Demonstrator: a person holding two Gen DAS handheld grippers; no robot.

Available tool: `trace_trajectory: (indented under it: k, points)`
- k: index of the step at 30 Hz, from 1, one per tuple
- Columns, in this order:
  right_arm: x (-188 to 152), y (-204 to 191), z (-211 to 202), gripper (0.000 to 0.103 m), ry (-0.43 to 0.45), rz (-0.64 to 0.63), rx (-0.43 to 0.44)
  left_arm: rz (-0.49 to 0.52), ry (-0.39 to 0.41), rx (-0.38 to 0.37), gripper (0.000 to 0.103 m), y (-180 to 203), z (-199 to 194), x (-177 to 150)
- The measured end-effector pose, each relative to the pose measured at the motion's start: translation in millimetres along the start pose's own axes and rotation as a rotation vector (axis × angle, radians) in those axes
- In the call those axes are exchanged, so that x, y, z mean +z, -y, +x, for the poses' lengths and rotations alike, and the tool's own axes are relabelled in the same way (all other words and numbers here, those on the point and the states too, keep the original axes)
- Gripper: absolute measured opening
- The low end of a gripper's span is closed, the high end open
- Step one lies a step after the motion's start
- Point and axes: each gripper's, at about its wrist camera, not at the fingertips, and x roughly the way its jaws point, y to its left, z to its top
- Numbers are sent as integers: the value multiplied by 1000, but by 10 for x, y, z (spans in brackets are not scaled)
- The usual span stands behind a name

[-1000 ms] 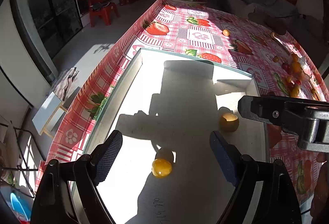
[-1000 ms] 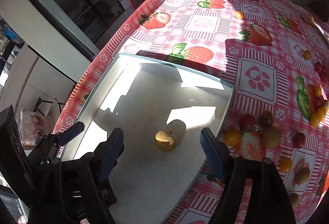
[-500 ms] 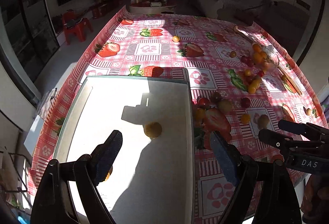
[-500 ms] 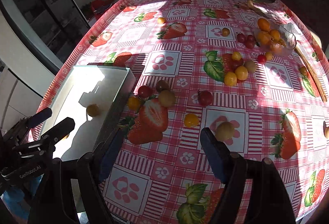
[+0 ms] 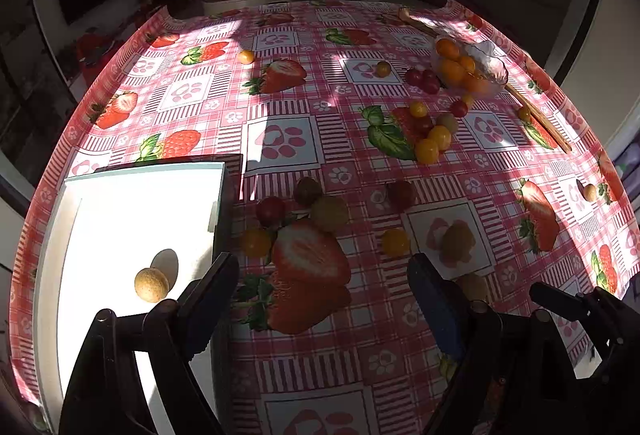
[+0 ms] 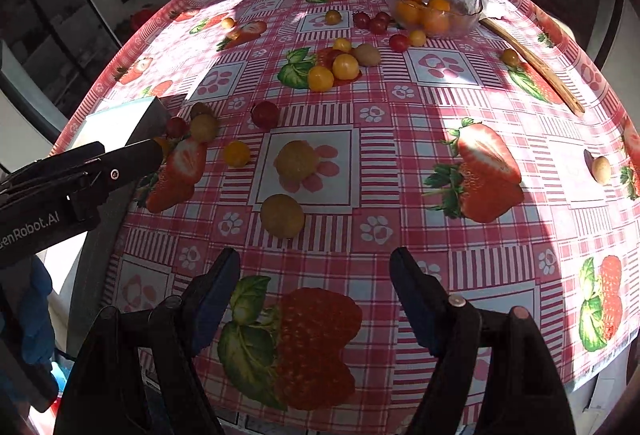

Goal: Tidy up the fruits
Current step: 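Grasp another yellow-brown fruit from the tablecloth with both tools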

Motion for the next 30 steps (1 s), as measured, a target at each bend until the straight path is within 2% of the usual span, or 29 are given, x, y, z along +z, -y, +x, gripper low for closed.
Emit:
trace_trajectory:
  k: [1, 2, 8, 9, 10, 11, 15, 16, 18, 20, 21, 30]
  points:
    - [-2, -14, 3, 80, 6, -11, -3, 1, -6, 3, 81, 13, 43, 25]
    - [-2, -25, 9, 80, 11, -22, -4, 2, -17, 5, 70, 23, 91, 46]
    - [40, -73, 118, 68, 11, -44, 8, -4, -54, 20, 68, 52, 309, 124]
    - [52, -85, 143, 68, 10, -48, 7, -5, -59, 20, 66, 55, 338, 132]
    - [60, -96, 168, 67, 9, -53, 6, -6, -67, 18, 57, 55, 372, 141]
    - [69, -105, 188, 66, 10, -57, 3, -7, -81, 15, 53, 54, 412, 144]
    - [116, -158, 230, 62, 24, -87, -20, -22, -94, 19, 53, 29, 527, 143]
    - [126, -170, 239, 57, 27, -95, -26, -20, -86, 23, 53, 30, 527, 145]
    - [146, -189, 251, 45, 31, -111, -38, -18, -81, 20, 45, 31, 530, 165]
    - [159, -183, 253, 29, 31, -111, -32, -13, -79, 15, 34, 34, 535, 189]
    - [168, -164, 254, 28, 29, -103, -23, -11, -75, 14, 29, 34, 534, 194]
    - [128, 7, 143, 28, 11, -15, 54, -21, -27, -47, 29, 1, 281, 63]
